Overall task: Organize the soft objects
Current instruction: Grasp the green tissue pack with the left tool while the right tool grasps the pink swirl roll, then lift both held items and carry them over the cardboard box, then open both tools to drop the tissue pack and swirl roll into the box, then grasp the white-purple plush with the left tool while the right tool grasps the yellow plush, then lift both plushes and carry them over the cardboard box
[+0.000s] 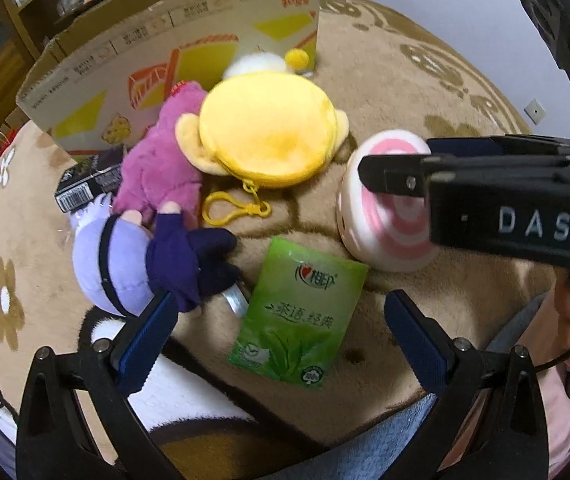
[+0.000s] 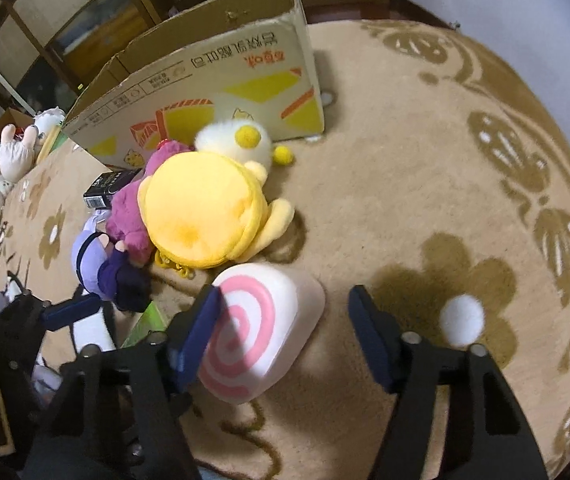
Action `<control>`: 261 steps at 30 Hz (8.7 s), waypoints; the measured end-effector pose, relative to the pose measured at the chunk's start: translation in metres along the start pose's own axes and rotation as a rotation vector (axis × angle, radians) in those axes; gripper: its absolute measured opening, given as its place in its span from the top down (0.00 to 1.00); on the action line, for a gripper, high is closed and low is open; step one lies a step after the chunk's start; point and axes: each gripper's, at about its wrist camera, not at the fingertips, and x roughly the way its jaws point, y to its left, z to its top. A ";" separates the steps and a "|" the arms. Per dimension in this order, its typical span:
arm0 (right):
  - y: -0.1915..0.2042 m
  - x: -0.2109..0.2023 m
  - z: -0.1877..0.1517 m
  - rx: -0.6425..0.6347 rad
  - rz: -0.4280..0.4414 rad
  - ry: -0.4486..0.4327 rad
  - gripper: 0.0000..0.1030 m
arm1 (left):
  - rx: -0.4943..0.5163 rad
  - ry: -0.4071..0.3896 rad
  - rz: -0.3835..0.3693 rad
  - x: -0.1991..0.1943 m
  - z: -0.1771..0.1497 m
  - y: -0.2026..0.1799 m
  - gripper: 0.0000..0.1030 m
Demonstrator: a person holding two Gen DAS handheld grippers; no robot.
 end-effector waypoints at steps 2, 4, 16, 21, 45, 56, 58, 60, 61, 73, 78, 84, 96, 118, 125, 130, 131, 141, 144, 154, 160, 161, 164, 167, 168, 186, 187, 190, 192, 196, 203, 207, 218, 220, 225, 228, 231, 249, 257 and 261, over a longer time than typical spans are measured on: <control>-0.001 0.000 -0.001 0.008 0.004 0.004 0.40 | -0.001 0.015 -0.020 0.003 0.000 0.000 0.15; -0.003 0.001 -0.001 0.015 0.005 0.008 0.40 | -0.001 0.028 -0.026 0.006 0.000 -0.001 0.20; 0.007 -0.004 -0.006 -0.029 -0.019 -0.012 0.72 | -0.058 0.065 -0.048 0.017 -0.004 0.002 0.43; 0.009 -0.018 -0.009 -0.044 -0.039 -0.076 0.73 | -0.087 0.012 -0.046 0.002 -0.005 0.008 0.43; 0.033 -0.107 0.005 -0.136 -0.007 -0.580 0.74 | -0.155 -0.602 0.261 -0.138 0.015 0.051 0.43; 0.043 -0.121 0.054 -0.146 0.017 -0.688 0.74 | -0.206 -0.692 0.254 -0.173 0.048 0.078 0.43; 0.046 -0.122 0.064 -0.148 0.028 -0.706 0.74 | -0.202 -0.697 0.272 -0.175 0.055 0.083 0.43; 0.048 -0.122 0.074 -0.154 0.035 -0.725 0.74 | -0.202 -0.702 0.293 -0.175 0.060 0.088 0.43; 0.049 -0.120 0.079 -0.162 0.037 -0.733 0.74 | -0.208 -0.711 0.302 -0.174 0.064 0.091 0.43; 0.050 -0.076 0.113 -0.163 0.097 -0.723 0.72 | -0.234 -0.679 0.289 -0.127 0.092 0.119 0.43; 0.053 -0.054 0.119 -0.192 0.102 -0.686 0.71 | -0.248 -0.665 0.235 -0.107 0.101 0.132 0.43; 0.046 -0.026 0.130 -0.159 0.102 -0.626 0.67 | -0.241 -0.596 0.201 -0.080 0.109 0.135 0.40; 0.038 -0.030 0.121 -0.138 0.138 -0.615 0.31 | -0.268 -0.532 0.268 -0.076 0.100 0.140 0.13; 0.031 -0.049 0.062 -0.049 0.118 -0.483 0.00 | -0.349 -0.383 0.224 -0.095 0.042 0.137 0.02; 0.030 -0.038 0.043 -0.028 0.123 -0.413 0.00 | -0.295 -0.274 0.198 -0.078 0.036 0.125 0.02; 0.030 -0.029 0.040 -0.025 0.115 -0.384 0.00 | -0.287 -0.218 0.182 -0.062 0.037 0.121 0.02; 0.029 -0.028 0.040 -0.022 0.116 -0.382 0.00 | -0.283 -0.214 0.183 -0.060 0.037 0.120 0.02; 0.025 -0.010 0.044 -0.001 0.102 -0.326 0.00 | -0.288 -0.126 0.161 -0.037 0.036 0.121 0.02; 0.026 -0.002 0.046 -0.003 0.099 -0.297 0.00 | -0.288 -0.083 0.135 -0.028 0.036 0.121 0.02; 0.031 0.025 0.048 0.008 0.111 -0.191 0.00 | -0.295 0.060 0.056 0.003 0.031 0.118 0.02; 0.035 0.039 0.046 0.010 0.099 -0.162 0.00 | -0.320 0.113 0.007 0.017 0.026 0.121 0.02; 0.033 0.041 0.046 0.012 0.100 -0.154 0.00 | -0.329 0.117 -0.001 0.018 0.025 0.122 0.02; 0.034 0.049 0.047 0.028 0.113 -0.128 0.00 | -0.353 0.130 -0.028 0.023 0.022 0.125 0.03; 0.036 0.053 0.046 0.028 0.131 -0.109 0.00 | -0.376 0.142 -0.077 0.027 0.018 0.127 0.13; 0.037 0.054 0.045 0.021 0.126 -0.106 0.00 | -0.387 0.148 -0.100 0.028 0.017 0.128 0.15; 0.051 0.059 0.034 -0.009 0.061 -0.063 0.07 | -0.362 0.085 -0.064 0.021 0.012 0.102 0.29; 0.050 0.057 0.034 -0.011 0.061 -0.066 0.09 | -0.359 0.079 -0.060 0.020 0.012 0.101 0.31; 0.052 0.054 0.033 -0.029 0.039 -0.080 0.22 | -0.357 0.068 -0.050 0.016 0.013 0.102 0.38; 0.054 0.051 0.032 -0.032 0.033 -0.083 0.27 | -0.364 0.057 -0.046 0.012 0.012 0.103 0.40; 0.053 0.046 0.029 -0.033 0.015 -0.103 0.36 | -0.370 0.050 -0.051 0.010 0.013 0.106 0.42; 0.051 0.029 0.018 -0.034 -0.011 -0.141 0.56 | -0.322 -0.004 0.049 -0.012 0.005 0.103 0.42; 0.051 0.020 0.015 -0.033 -0.008 -0.174 0.68 | -0.340 -0.043 0.071 -0.023 -0.001 0.108 0.42; 0.047 -0.042 0.007 -0.029 -0.002 -0.357 0.73 | -0.373 -0.346 0.201 -0.098 -0.004 0.114 0.42; 0.048 -0.053 0.008 -0.033 0.001 -0.396 0.73 | -0.369 -0.422 0.211 -0.113 -0.003 0.112 0.42; 0.049 -0.077 0.013 -0.034 0.004 -0.486 0.73 | -0.336 -0.612 0.278 -0.148 0.003 0.106 0.42; 0.048 -0.093 0.018 -0.039 0.011 -0.532 0.73 | -0.320 -0.679 0.265 -0.165 0.011 0.108 0.42; 0.045 -0.107 0.027 -0.037 0.019 -0.578 0.73 | -0.299 -0.726 0.281 -0.174 0.022 0.109 0.42; 0.045 -0.114 0.095 -0.097 0.012 -0.694 0.72 | -0.185 -0.763 0.302 -0.148 0.092 0.115 0.41; 0.053 -0.084 0.103 -0.140 -0.014 -0.663 0.71 | -0.217 -0.707 0.249 -0.120 0.106 0.129 0.41; 0.053 -0.063 0.105 -0.136 -0.014 -0.631 0.71 | -0.219 -0.659 0.241 -0.099 0.110 0.135 0.41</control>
